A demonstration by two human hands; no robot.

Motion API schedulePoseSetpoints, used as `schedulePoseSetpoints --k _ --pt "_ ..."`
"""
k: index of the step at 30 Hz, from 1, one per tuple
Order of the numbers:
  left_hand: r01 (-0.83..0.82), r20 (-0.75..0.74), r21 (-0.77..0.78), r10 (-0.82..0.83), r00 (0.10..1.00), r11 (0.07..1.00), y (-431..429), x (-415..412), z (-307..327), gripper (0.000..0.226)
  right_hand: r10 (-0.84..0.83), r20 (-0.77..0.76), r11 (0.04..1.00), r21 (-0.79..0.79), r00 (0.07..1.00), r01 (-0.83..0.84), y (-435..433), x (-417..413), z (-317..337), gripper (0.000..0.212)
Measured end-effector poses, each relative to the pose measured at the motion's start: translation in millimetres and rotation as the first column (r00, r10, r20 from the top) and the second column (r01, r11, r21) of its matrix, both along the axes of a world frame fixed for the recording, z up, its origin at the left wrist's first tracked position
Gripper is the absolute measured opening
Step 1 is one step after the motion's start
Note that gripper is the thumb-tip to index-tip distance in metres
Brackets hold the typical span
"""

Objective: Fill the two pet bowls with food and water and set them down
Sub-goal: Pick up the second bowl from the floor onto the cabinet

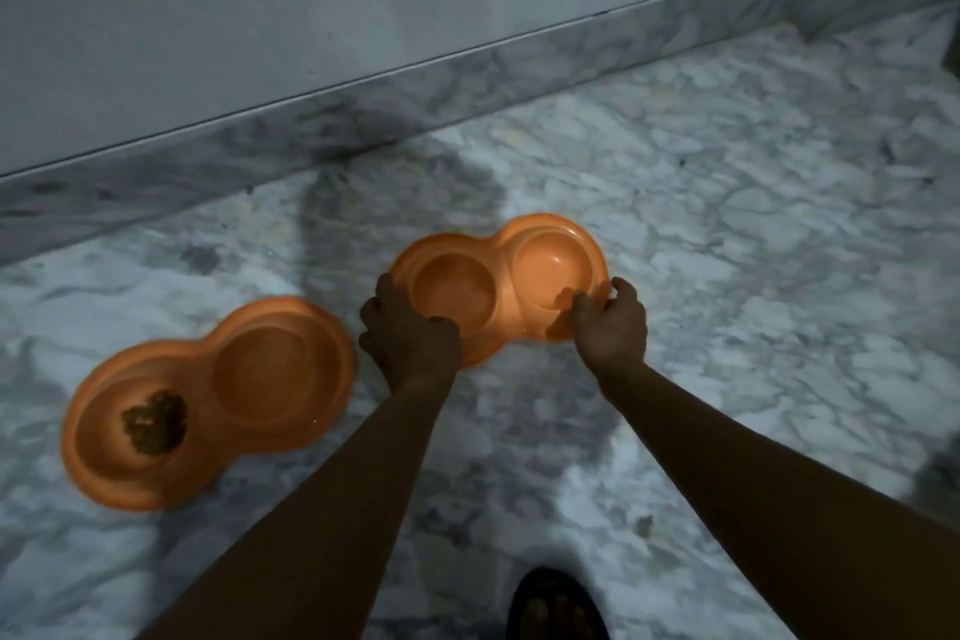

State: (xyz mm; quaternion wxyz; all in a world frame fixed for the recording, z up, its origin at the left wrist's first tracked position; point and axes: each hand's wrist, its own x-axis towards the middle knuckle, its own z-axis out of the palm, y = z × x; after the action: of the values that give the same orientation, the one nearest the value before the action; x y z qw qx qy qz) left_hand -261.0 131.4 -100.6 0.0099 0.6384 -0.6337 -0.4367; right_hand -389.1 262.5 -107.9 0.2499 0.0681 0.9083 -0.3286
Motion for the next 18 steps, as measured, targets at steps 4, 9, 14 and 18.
schedulePoseSetpoints --k 4,9,14,18 --pt "-0.022 -0.101 0.017 0.024 0.995 1.000 -3.8 16.3 28.6 0.082 -0.082 0.038 0.995 -0.052 0.996 0.084 5.9 7.0 26.9 0.067" --pt "-0.105 -0.145 -0.034 0.099 0.985 0.994 -12.5 53.4 121.1 0.080 -0.035 0.109 0.987 -0.155 0.993 0.052 4.3 29.1 113.7 0.065" --pt "-0.122 -0.166 -0.060 0.110 0.980 0.991 -42.5 92.7 289.5 0.067 -0.013 0.173 0.962 -0.268 0.985 0.060 -14.9 62.1 266.5 0.063" --pt "-0.114 -0.222 -0.101 0.089 0.971 0.988 -60.8 140.8 430.7 0.067 0.036 0.124 0.936 -0.352 0.992 0.010 -32.7 111.1 413.8 0.053"
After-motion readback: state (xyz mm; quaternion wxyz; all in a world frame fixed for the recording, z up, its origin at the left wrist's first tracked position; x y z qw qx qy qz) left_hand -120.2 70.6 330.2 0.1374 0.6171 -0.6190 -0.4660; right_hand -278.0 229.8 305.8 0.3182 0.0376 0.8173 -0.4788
